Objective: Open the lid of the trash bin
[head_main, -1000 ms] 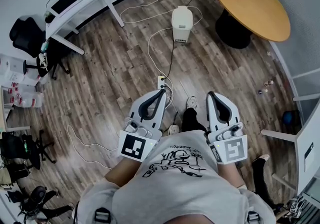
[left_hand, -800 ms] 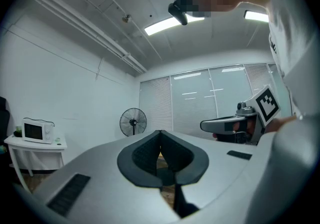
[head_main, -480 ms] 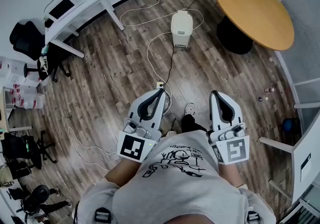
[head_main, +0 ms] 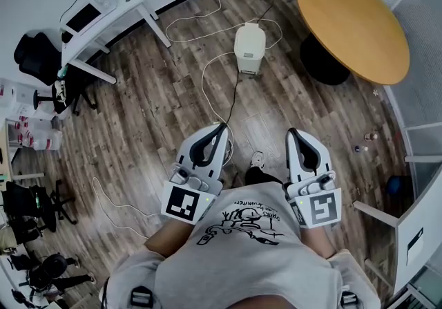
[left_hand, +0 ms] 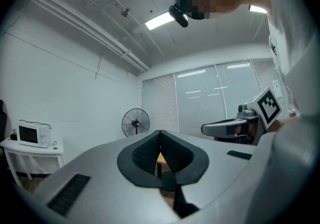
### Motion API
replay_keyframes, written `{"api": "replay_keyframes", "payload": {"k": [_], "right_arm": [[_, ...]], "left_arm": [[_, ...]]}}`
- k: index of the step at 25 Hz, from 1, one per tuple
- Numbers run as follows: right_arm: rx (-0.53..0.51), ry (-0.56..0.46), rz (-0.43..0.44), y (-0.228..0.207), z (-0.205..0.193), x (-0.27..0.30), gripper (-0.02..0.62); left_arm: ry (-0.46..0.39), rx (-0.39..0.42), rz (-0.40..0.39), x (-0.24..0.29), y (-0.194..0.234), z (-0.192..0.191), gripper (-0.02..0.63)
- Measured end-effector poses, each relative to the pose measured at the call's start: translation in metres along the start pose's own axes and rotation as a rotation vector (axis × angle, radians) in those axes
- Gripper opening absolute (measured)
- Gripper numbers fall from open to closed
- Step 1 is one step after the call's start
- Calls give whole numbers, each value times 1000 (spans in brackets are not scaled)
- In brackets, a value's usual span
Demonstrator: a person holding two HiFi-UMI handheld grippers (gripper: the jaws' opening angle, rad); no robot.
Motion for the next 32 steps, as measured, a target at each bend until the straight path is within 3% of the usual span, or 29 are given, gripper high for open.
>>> {"api": "replay_keyframes", "payload": {"k": [17,32], "right_arm": [[-3,21,79,-79,-2,52,5],[23,14,50,-103,-9,65,5]], "left_arm": [[27,-6,63,87,10,-3,15],[42,0,15,120,7,-6,15]]}}
Point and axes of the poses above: the fingertips, and each gripper's own axes: x forward along the fingers, y to its left, z out of its top, the point moved 3 cm from there along -x, backward along the fingers, and after that the axes turned 2 degrees about z, right-handed, at the moved point
